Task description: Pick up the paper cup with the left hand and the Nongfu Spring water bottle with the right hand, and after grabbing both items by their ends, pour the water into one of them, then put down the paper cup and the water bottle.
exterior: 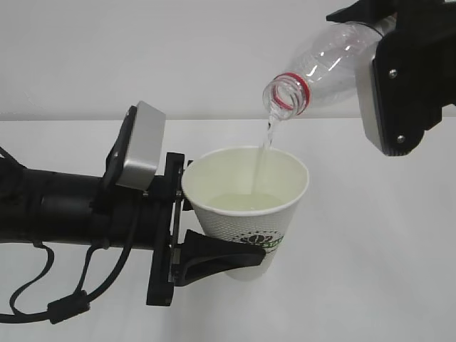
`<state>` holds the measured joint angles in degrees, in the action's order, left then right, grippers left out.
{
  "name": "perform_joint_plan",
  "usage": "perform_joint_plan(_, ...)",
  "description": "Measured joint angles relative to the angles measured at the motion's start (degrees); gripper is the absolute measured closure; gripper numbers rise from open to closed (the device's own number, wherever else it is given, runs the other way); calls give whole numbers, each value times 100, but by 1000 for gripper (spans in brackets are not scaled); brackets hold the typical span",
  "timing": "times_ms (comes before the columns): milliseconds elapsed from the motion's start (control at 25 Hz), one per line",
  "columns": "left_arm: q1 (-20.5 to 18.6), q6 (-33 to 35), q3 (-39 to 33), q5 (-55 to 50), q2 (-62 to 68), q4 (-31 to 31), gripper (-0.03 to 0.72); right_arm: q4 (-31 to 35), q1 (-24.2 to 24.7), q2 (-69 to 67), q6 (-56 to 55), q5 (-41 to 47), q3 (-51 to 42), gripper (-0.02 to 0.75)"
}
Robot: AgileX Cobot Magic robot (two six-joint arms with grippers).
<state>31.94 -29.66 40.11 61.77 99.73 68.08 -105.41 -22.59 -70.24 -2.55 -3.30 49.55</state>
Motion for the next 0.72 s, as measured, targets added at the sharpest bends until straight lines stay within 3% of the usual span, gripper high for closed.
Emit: perform_joint_plan(720,0,0,0,-18,0,12,190,0,0,0,22,-2,0,268)
